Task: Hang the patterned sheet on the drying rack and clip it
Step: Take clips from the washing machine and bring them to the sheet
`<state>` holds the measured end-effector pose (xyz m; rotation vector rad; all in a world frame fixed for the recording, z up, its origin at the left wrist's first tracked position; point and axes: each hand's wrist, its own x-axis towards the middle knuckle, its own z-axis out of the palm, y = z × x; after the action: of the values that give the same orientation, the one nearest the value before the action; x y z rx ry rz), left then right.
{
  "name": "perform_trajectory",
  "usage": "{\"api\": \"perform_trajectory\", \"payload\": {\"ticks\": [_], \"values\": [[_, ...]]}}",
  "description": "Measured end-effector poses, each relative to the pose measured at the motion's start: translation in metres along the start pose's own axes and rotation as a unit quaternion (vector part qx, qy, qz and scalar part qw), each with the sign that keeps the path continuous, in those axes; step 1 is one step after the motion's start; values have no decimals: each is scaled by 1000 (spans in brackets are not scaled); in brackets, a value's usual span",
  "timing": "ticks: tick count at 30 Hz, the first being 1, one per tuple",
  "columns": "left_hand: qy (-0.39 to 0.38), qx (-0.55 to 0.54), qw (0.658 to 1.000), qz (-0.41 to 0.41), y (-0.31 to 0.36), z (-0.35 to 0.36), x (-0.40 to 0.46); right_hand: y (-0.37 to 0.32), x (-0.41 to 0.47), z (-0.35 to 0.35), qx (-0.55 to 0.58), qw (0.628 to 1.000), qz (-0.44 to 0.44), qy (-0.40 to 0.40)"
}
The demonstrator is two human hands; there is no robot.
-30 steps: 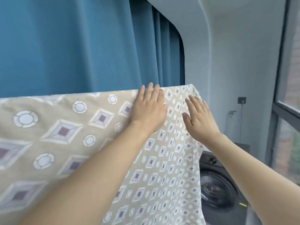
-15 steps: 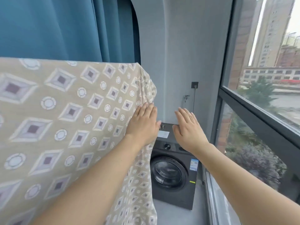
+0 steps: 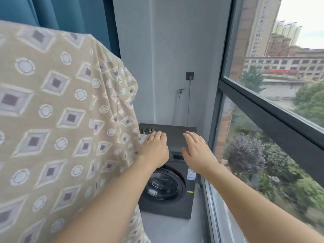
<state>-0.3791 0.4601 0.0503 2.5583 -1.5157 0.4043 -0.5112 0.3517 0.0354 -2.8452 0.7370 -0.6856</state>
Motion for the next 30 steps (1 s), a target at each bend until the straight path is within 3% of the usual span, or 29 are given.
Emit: {"api": "perform_trajectory", "payload": {"ticks": [7,14,19,30], "values": [[-105,-55,991,-59,8,58,100,72,57,48,-2,997,16,-69],[-147,-101,974,-143,-14,89,164,115,124,69,18,988,30,-148],[-164,-138,952,-219,-37,118,217,138,181,86,53,984,64,-159],[-205,-143,925,-287,-79,217,363,216,329,188,115,958,96,-245]]}}
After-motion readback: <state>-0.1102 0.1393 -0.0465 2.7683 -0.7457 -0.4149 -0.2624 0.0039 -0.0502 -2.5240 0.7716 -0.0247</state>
